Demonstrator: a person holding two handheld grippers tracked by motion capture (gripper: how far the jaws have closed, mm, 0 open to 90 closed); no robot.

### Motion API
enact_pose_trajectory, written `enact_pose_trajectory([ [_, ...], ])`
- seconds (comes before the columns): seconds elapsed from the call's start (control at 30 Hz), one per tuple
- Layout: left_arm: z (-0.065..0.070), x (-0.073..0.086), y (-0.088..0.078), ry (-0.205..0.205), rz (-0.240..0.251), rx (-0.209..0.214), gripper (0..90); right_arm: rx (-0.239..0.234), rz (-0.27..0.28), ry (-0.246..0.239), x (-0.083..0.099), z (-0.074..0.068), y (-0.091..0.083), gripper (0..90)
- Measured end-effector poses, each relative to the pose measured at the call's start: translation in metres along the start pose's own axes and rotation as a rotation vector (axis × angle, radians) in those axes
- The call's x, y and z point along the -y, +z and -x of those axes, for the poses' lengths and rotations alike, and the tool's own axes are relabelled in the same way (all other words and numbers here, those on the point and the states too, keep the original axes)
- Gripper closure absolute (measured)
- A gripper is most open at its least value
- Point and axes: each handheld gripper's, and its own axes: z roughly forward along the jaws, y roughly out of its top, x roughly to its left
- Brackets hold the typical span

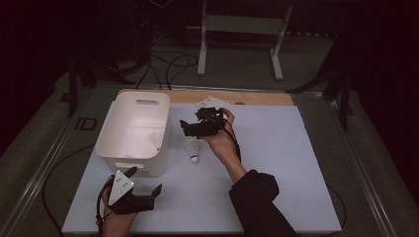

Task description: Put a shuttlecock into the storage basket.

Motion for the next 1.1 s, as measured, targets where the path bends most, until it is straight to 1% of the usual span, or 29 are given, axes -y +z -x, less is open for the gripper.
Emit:
enact_pose_trajectory([
  [0.2,0.000,0.000,0.000,-0.002,0.003,0.000,0.1,0.010,-0.006,-0.001,0.001,0.002,0.001,8.7],
  [0.37,0.000,0.000,0.000,0.001,0.002,0.000,0.1,0.013,-0.024,0.015,0.004,0.005,0.005,8.7],
  [0.8,0.000,0.000,0.000,0.003,0.001,0.001,0.1,0.017,-0.061,0.030,0.012,0.010,0.012,8.8],
  [1.1,0.000,0.000,0.000,0.001,0.003,0.000,0.1,0.035,-0.095,0.037,0.017,0.014,0.018,9.0],
])
